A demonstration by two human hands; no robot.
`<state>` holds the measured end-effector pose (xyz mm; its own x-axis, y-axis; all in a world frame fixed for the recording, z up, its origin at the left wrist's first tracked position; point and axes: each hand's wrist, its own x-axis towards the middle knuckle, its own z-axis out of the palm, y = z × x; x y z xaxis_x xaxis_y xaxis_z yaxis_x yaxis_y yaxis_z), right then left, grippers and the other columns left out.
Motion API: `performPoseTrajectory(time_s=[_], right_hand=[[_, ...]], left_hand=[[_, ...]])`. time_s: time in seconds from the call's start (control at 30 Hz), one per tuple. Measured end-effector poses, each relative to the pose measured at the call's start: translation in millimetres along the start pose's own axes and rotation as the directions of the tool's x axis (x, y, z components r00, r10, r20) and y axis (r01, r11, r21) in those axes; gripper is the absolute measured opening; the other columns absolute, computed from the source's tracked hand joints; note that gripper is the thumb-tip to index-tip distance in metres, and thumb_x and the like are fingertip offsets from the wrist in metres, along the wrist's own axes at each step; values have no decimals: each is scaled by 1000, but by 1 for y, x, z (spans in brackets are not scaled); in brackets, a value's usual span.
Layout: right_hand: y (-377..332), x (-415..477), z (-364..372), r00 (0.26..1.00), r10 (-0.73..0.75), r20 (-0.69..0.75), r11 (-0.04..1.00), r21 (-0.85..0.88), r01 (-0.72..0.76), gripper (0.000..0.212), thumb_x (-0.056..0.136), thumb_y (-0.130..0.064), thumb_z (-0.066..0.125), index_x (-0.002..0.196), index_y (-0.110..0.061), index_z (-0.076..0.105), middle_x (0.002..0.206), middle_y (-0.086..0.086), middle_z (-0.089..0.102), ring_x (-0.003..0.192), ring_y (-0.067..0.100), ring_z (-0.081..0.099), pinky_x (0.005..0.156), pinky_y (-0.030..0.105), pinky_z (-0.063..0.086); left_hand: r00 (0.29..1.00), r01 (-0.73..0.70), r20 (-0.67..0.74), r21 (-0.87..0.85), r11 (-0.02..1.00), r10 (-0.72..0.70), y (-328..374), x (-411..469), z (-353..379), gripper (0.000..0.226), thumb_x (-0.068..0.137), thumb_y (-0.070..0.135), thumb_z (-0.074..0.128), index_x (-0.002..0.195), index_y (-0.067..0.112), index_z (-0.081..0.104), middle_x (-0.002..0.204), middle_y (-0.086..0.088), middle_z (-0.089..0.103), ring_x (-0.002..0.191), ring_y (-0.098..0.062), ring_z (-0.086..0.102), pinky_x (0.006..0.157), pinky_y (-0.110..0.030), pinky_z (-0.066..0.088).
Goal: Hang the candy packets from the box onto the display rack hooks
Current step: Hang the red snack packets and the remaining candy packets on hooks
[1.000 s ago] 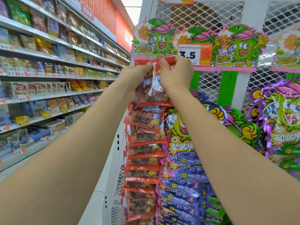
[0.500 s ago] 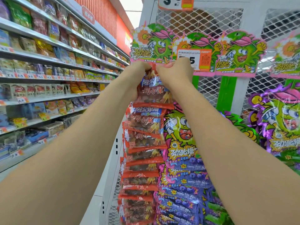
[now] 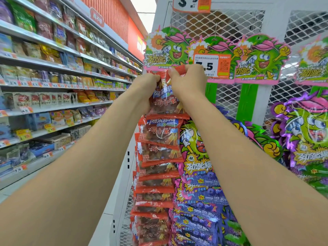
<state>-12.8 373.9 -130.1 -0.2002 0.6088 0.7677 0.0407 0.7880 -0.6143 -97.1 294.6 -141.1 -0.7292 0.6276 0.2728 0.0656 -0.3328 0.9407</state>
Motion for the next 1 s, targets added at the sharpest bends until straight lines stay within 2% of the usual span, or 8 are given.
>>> performPoseTrajectory(time_s=[0.13,0.27,0.43,0.6,0.67,0.8,0.9,1.0], right_hand=[[-1,3,1,991,122,60,980,148,-130,36,94,-28,72,62,-17,59,50,-8,44,49,17,42,54,29,38],[3,-5,-8,971,184,155,935,278,-221,29,81,-24,79,65,-15,57,57,-1,47,57,17,42,53,29,34],[6,-3,-11,975,172,143,932,296,-208,29,86,-28,82,67,-18,63,63,-2,59,61,16,53,59,30,44],[-7,1,-4,965,253,71,920,292,-263,23,78,-32,89,76,-16,72,71,-1,69,62,19,60,47,24,42],[-13,2,-5,945,322,51,889,327,-320,37,74,-33,92,81,-8,66,78,3,66,65,19,59,48,25,44],[-20,-1,-9,889,448,91,823,346,-450,48,77,-27,89,72,-14,43,79,2,57,65,18,53,68,43,57],[-21,-2,-11,845,505,177,779,330,-534,51,74,-29,91,104,-3,59,97,9,65,78,27,62,73,52,61],[-18,0,-13,834,497,242,787,280,-550,80,80,-33,90,137,0,46,121,13,65,105,34,65,75,52,62]], left_hand=[[999,-28,17,-9,1000,28,-2,1,-1,23,102,33,62,102,11,71,106,-18,77,103,-45,75,85,-77,55],[994,-102,35,22,995,102,-8,3,-2,29,98,36,72,106,8,74,94,-16,80,85,-39,79,67,-62,63],[995,-84,58,-10,996,84,-11,4,-4,57,82,51,79,123,13,71,112,-17,78,96,-41,78,77,-72,59],[995,-84,55,-8,996,85,-9,8,-2,46,88,51,72,118,17,74,113,-11,79,102,-35,77,91,-63,61],[997,-68,29,-21,997,69,-8,10,-1,37,94,46,70,115,16,73,111,-13,79,100,-35,78,90,-63,61],[998,-62,28,-51,997,64,-8,10,1,29,97,36,69,114,13,74,104,-15,81,93,-36,79,86,-64,62],[998,-60,20,-76,995,62,-8,8,0,25,97,32,69,110,11,75,107,-20,79,96,-42,78,84,-72,58],[996,-83,27,-54,995,84,-10,5,-2,24,101,29,65,113,9,72,114,-24,77,100,-45,76,78,-76,57]])
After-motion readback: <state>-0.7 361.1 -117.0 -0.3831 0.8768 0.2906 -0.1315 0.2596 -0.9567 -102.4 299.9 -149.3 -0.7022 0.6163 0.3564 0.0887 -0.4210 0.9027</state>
